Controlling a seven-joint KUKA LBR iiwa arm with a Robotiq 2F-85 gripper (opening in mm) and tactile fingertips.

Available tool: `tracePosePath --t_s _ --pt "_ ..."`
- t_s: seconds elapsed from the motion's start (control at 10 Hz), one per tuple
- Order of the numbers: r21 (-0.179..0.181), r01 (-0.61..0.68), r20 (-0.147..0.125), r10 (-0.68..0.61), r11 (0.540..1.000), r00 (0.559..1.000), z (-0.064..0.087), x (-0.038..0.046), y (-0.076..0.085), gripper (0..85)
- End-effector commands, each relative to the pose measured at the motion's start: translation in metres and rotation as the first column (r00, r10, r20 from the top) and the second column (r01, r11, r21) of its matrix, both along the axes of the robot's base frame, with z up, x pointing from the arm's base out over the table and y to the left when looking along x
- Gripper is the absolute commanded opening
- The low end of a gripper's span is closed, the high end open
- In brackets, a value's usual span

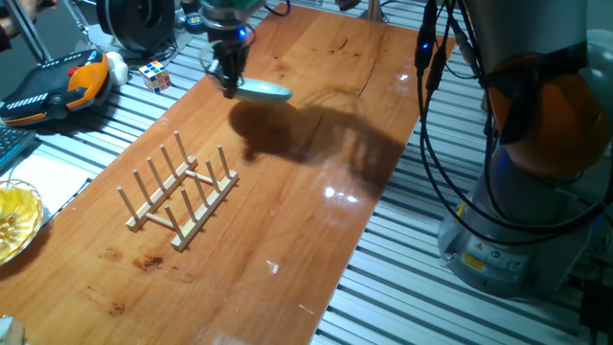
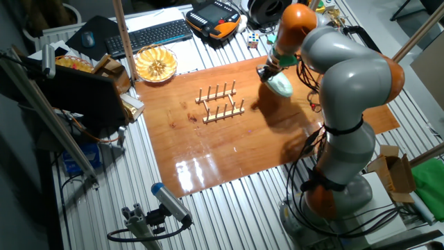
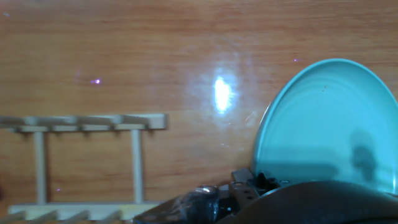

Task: Put the dish on the dish rack

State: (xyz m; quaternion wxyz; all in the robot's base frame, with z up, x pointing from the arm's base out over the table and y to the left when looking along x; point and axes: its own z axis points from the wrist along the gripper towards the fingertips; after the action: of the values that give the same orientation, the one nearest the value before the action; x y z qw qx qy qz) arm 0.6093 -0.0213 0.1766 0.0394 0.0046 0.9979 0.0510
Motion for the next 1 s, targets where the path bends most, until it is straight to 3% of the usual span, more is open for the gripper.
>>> tracePosePath --t_s 0.0,0.4,0.6,0.9 --pt "0.007 -0.002 -0.002 0.002 1.0 1.0 0.005 0.002 0.018 0.7" --pt "0.044 0.019 -0.013 -0.018 0.999 1.0 0.024 0.002 0.061 0.7" --pt "0.043 0.028 -0.013 -0.028 0.999 1.0 0.021 -0.0047 0.078 0.7" --pt "0.047 0.018 -0.024 -0.017 0.999 1.0 0.018 -0.0058 0.08 0.7"
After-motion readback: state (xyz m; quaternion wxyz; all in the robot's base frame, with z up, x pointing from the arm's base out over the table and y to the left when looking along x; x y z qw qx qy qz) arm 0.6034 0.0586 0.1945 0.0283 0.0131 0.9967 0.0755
